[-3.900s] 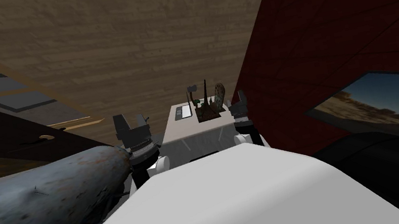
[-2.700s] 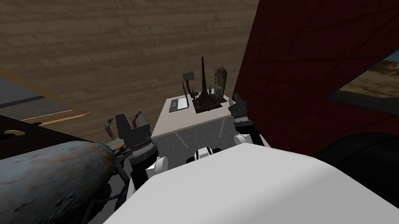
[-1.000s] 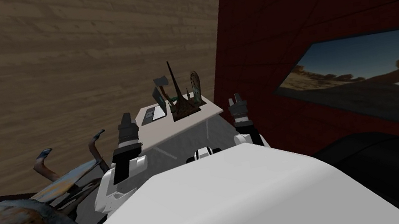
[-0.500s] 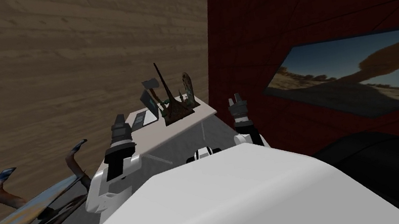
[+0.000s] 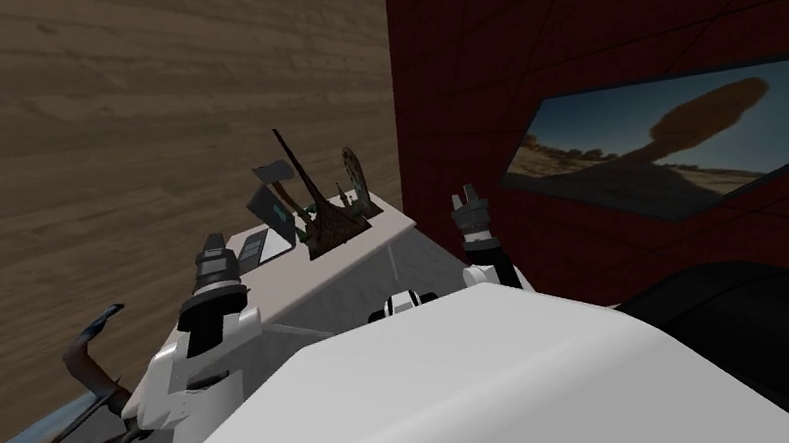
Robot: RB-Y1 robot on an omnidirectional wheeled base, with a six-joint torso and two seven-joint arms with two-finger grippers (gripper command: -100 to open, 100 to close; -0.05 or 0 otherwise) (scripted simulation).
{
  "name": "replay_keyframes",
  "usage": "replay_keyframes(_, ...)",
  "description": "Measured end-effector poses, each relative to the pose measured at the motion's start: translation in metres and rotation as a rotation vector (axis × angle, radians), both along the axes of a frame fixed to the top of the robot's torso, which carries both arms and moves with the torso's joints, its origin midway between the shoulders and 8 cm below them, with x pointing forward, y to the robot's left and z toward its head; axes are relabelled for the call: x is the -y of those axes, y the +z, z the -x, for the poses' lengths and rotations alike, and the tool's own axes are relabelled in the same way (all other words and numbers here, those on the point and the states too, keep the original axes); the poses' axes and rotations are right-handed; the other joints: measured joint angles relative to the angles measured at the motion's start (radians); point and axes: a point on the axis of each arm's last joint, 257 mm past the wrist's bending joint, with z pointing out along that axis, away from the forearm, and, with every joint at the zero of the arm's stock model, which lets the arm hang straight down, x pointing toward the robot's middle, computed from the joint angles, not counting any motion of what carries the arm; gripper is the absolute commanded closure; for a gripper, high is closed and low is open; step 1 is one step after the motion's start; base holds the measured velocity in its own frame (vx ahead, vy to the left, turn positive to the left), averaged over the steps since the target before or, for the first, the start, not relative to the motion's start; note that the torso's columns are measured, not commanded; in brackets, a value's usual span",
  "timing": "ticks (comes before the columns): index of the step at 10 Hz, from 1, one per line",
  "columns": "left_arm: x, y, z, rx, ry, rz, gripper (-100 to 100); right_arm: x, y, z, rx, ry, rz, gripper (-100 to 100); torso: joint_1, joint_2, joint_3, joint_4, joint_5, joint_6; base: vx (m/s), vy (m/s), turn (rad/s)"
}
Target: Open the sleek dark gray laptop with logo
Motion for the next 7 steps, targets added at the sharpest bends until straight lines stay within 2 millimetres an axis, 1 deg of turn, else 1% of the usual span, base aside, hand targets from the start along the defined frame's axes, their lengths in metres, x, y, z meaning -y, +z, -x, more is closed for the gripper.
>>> replay_keyframes(1,-0.007,-0.002,-0.002,-0.013,0.022,0.006,-100,0.0,0.0,0.0,0.0,0.0,0.0,0,0.0,0.0,0.0,0.0,0.0,-0.001,0.025,-0.067,-0.129)
replay_keyframes(2,-0.024,-0.004,-0.002,-0.03,0.055,0.009,-100,0.0,0.0,0.0,0.0,0.0,0.0,0,0.0,0.001,0.0,0.0,0.0,0.0,0.027,-0.053,-0.072)
replay_keyframes(3,-0.03,-0.007,-0.001,-0.042,0.074,0.015,-100,0.0,0.0,0.0,0.0,0.0,0.0,0,0.0,0.001,0.001,0.0,0.0,-0.001,0.029,-0.065,-0.143)
replay_keyframes(4,-0.043,-0.009,0.0,-0.054,0.104,0.017,-100,0.0,0.0,0.0,0.0,0.0,0.0,0,0.0,0.001,0.0,0.0,0.0,0.0,0.02,-0.051,-0.088)
replay_keyframes(5,-0.049,-0.009,0.003,-0.064,0.123,0.021,-100,0.0,0.0,0.0,0.0,0.0,0.0,0,0.0,0.001,0.001,0.0,0.0,-0.001,0.031,-0.053,-0.164)
replay_keyframes(6,-0.06,-0.007,0.004,-0.075,0.152,0.025,-100,0.0,0.0,0.0,0.0,0.0,0.0,0,0.0,0.0,0.0,0.0,0.0,0.0,0.043,-0.083,-0.222)
replay_keyframes(7,-0.082,-0.008,0.009,-0.091,0.195,0.032,-100,0.0,0.0,0.0,0.0,0.0,0.0,0,-0.001,0.0,0.0,0.0,0.0,0.0,0.031,-0.063,-0.06)
